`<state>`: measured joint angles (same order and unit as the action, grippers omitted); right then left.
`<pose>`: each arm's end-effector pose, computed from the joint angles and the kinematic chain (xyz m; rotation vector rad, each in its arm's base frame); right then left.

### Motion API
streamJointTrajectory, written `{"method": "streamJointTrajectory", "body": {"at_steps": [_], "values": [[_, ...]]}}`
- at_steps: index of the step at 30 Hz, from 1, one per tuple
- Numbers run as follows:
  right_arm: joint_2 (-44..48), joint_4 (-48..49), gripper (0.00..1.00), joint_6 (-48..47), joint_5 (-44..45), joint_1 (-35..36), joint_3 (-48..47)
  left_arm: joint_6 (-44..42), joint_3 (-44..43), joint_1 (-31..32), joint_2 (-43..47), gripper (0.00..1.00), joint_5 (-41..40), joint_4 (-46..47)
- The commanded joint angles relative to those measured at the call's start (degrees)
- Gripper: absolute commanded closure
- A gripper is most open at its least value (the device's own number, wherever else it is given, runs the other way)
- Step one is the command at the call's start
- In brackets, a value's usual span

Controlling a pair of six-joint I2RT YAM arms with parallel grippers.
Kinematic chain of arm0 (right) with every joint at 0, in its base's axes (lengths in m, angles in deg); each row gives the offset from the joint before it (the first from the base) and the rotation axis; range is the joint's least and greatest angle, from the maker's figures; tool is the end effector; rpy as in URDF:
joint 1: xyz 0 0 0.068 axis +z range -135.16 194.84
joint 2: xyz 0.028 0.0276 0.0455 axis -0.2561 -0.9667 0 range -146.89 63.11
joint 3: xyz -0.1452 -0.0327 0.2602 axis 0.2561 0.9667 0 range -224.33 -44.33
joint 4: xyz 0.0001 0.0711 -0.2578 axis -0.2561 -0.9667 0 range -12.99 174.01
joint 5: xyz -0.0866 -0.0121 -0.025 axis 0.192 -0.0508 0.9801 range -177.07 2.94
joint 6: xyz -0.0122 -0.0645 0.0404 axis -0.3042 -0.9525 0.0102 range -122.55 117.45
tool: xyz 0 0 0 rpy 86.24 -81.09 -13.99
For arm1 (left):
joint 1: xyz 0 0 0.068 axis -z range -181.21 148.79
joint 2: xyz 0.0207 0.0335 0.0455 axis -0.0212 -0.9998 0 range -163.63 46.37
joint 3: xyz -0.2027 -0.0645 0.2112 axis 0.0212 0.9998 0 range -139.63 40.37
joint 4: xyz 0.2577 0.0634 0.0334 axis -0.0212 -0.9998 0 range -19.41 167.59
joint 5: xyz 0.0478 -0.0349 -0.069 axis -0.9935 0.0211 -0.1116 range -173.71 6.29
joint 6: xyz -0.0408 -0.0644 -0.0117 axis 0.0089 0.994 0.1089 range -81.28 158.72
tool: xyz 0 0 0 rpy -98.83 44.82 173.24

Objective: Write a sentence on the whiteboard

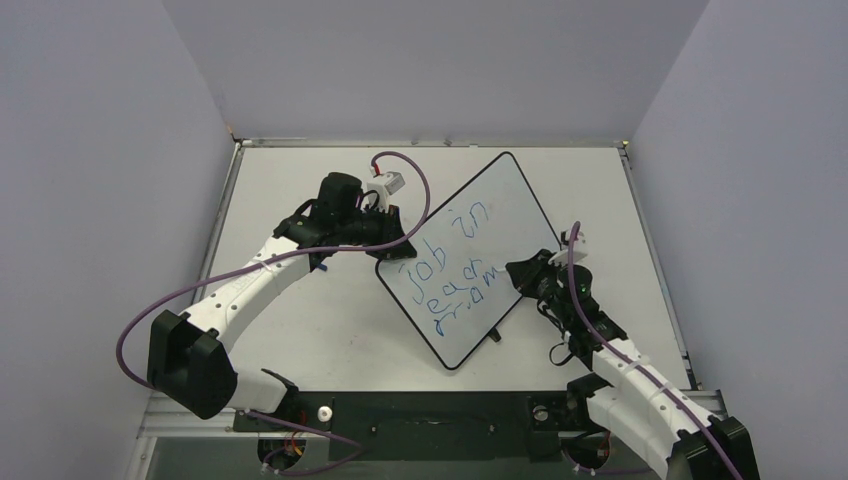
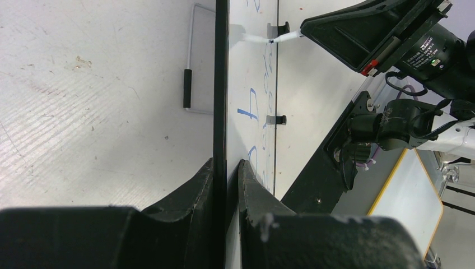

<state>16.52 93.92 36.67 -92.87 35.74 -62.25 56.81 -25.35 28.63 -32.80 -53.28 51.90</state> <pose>0.1851 0.0778 0.2126 0.2441 1.9646 0.7966 0.2654 -0.1904 0.3175 0.5391 2.2907 -1.0308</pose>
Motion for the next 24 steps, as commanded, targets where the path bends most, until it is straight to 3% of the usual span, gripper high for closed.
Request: {"method": "streamJointTrajectory", "body": {"at_steps": [1, 24], "values": [[1.12, -1.45, 1.0, -1.19, 1.78, -0.69, 1.83, -5.25, 0.91, 0.39, -0.01, 1.0, -6.37, -2.51], [6.45, -5.98, 1.0, -1.15, 1.43, -0.67, -1.72, -5.17, 1.11, 0.39, 0.38, 1.0, -6.35, -2.57]]}}
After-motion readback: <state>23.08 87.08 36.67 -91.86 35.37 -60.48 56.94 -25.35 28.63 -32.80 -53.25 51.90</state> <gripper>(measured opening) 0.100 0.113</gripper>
